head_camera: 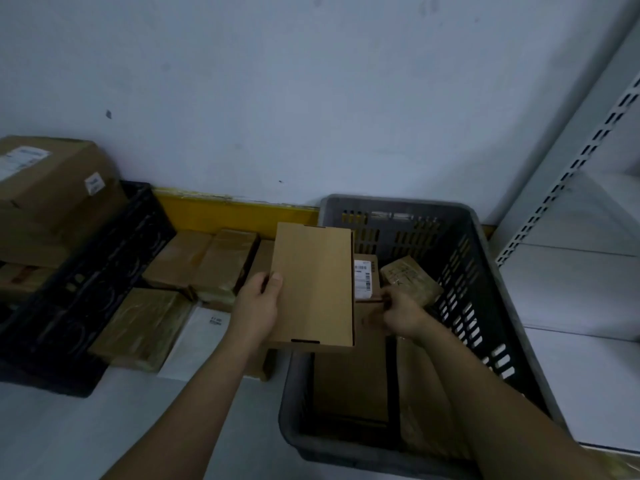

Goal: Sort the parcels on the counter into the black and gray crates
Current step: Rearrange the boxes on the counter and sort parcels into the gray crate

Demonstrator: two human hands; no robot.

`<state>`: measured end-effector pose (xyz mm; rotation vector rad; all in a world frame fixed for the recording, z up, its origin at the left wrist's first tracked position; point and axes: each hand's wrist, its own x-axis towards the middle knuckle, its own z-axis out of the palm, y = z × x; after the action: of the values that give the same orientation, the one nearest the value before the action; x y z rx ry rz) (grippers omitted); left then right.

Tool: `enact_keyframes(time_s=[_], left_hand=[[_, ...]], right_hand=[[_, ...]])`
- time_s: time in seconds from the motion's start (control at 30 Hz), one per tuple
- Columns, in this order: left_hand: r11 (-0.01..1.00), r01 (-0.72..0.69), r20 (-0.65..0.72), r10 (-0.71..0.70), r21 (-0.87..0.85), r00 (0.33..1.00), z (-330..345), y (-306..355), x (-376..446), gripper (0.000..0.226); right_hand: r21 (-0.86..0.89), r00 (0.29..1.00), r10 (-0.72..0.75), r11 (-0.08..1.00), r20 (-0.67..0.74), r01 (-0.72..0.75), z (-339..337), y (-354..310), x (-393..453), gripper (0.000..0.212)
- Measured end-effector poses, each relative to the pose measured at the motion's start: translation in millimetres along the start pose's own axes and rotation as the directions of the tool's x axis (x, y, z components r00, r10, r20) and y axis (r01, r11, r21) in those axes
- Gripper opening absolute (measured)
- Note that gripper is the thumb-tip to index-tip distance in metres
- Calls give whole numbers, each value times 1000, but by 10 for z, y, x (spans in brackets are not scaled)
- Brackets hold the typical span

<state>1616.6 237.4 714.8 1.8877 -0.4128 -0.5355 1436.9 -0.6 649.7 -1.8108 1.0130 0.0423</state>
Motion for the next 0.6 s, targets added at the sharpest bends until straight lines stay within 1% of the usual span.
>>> enact_keyframes(time_s=[0.03, 0.07, 0.13, 0.2, 0.23, 0.27, 0.3, 0.37, 0.47, 0.5, 0.53, 0.57, 0.6], left_hand=[[1000, 2, 3, -2, -15, 1000, 8, 16, 2, 21], [1000, 1, 9, 0, -30, 1000, 13, 21, 6, 22], [999, -10, 21, 11, -52, 1000, 6, 30, 19, 22], [997, -38, 16, 39, -60, 999, -33, 53, 47, 24], [997, -49, -1, 49, -67, 999, -62, 65, 63, 27], [995, -54, -35, 52, -79, 998, -100, 71, 80, 34], [994, -53, -84, 45, -97, 995, -147, 75, 96, 39], [988, -41, -166, 16, -149, 986, -256, 55, 139, 43], [982, -34, -220, -8, -183, 975, -441, -24, 161, 39], [983, -28, -238, -16, -181, 971, -522, -59, 157, 37], [984, -20, -260, -27, -176, 965, -621, -103, 158, 35], [987, -15, -285, -31, -161, 958, -742, -149, 164, 33], [991, -11, -315, -31, -132, 949, -879, -197, 181, 37]], right_hand=[[95, 999, -4, 995, -40, 7, -58, -55, -23, 50], [149, 994, -15, 988, -110, 32, -121, -122, -51, 52], [217, 956, -53, 969, -290, 119, -295, -258, -122, 56], [304, 873, -87, 917, -481, 258, -527, -393, -212, 51], [293, 816, -111, 899, -567, 326, -642, -463, -259, 47], [245, 764, -145, 896, -628, 371, -736, -536, -305, 46], [191, 725, -178, 898, -666, 397, -800, -602, -341, 48], [122, 680, -221, 900, -699, 418, -834, -733, -397, 51], [123, 636, -225, 882, -738, 455, -741, -921, -449, 47], [134, 632, -215, 879, -745, 458, -702, -985, -468, 47], [158, 646, -205, 875, -735, 457, -661, -1049, -482, 50], [200, 678, -190, 868, -710, 453, -615, -1116, -496, 52], [252, 716, -175, 858, -676, 448, -565, -1190, -512, 53]])
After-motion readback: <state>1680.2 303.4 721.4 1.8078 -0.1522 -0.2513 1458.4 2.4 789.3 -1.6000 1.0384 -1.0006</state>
